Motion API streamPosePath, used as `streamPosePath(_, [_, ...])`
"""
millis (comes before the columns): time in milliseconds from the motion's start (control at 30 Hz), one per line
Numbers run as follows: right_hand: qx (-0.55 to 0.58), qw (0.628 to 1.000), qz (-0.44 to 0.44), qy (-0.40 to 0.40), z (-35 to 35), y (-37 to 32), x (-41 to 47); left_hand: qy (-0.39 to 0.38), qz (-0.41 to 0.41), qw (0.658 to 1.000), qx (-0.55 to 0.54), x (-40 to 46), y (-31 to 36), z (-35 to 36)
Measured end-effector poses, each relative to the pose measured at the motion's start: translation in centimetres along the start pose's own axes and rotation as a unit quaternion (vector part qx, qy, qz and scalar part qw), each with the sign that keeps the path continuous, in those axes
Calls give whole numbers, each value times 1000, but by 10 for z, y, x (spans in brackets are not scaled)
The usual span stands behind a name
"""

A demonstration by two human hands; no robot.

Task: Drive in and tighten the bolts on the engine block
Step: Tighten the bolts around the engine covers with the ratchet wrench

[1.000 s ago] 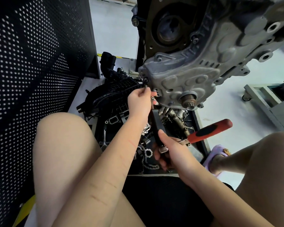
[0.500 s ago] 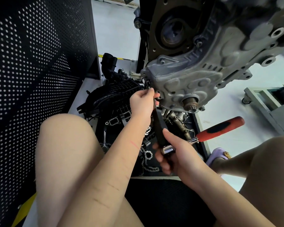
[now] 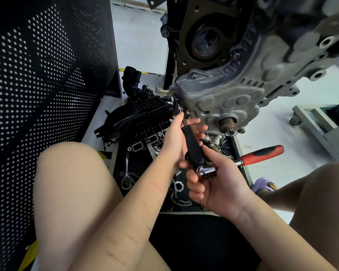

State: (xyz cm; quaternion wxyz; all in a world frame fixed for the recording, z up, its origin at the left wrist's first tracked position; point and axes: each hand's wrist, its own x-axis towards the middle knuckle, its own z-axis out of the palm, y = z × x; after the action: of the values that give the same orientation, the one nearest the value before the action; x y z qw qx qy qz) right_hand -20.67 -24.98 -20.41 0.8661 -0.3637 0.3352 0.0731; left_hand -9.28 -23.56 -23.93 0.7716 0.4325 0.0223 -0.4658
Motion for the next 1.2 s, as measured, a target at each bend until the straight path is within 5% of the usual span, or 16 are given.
streamPosePath(133, [9,1000,3,13,-1,1,0,0,-19,999,-29,-11,-16,2])
streamPosePath(333, [-117,986,-48,110,-7,8,3,88,3,990,113,0,-18,-2])
streamPosePath(633, [-390,876,-158,235,-11,15,8,145,50,972,180,-4,-25,-3])
streamPosePath(967, [-89,989,-66,93,-6,8,6,42,-8,990,132,-4,-11,-4])
streamPosePath(1200, [73,997,-9,-14,-1,0,0,-72,-31,990,115,-5,-7,-7])
